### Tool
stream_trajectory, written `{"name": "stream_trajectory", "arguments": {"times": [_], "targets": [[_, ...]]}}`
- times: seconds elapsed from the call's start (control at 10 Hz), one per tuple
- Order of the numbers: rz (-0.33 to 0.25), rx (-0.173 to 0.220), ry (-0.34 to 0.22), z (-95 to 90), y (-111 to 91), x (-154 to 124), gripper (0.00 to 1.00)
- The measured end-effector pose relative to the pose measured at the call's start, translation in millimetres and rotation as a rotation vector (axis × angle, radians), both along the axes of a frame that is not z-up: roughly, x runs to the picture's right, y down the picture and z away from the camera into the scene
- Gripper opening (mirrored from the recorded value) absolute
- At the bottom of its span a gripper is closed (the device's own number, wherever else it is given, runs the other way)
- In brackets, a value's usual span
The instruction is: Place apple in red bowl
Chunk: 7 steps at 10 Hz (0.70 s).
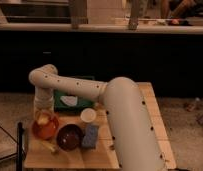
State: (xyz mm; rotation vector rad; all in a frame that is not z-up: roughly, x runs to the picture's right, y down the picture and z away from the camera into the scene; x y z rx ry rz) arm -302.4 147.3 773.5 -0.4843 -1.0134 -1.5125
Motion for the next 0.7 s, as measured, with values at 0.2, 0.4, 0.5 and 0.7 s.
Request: {"name": "stream_trajectory", "arguments": {"times": [0.2, 0.4, 0.5, 0.7], "targets": [[-0.012, -0.012, -0.001, 1.7, -0.3, -1.3, 0.48], [-0.014, -0.018, 0.0, 4.2, -1.2, 0.4, 0.69], [-0.016, -0.019, -0.001, 4.6, -1.1, -0.1, 0.77], [-0.017, -0.019, -0.008, 4.0, -1.8, 0.2, 0.8]]}}
